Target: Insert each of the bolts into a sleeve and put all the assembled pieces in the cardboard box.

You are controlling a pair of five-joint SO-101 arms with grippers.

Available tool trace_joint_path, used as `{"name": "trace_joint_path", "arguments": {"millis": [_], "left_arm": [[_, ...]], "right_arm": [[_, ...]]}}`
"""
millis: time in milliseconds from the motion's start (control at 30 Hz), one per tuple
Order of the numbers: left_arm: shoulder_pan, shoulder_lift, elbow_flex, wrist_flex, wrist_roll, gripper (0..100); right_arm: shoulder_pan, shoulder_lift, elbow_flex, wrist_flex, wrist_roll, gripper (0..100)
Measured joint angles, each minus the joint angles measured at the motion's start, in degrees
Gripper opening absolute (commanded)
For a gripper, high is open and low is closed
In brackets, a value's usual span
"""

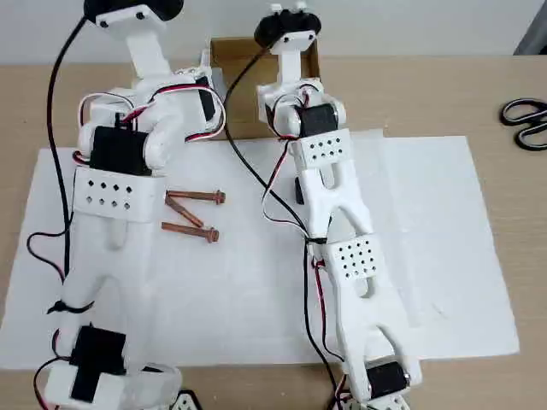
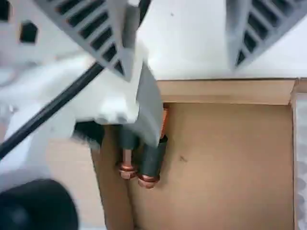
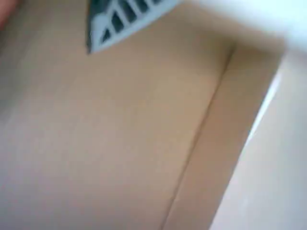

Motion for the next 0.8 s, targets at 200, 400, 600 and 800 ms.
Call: {"name": "trace_joint_path", "arguments": {"millis": [200,400,600,800], "left_arm": [[0.00,0.00,0.00,5.89,0.00,12],[0.00,0.00,0.00,12.22,0.00,12],[-0.35,0.00,0.00,17.23,-0.09,12],[-2.20,0.00,0.00,22.51,0.00,12]], "right_arm": [[0.09,-6.33,0.00,16.00,0.00,22.1],[0.09,-10.11,-0.44,23.21,-2.02,22.1],[0.62,-10.73,4.22,23.82,-5.36,22.0],[0.88,-21.10,20.22,24.18,-5.45,22.0]]}}
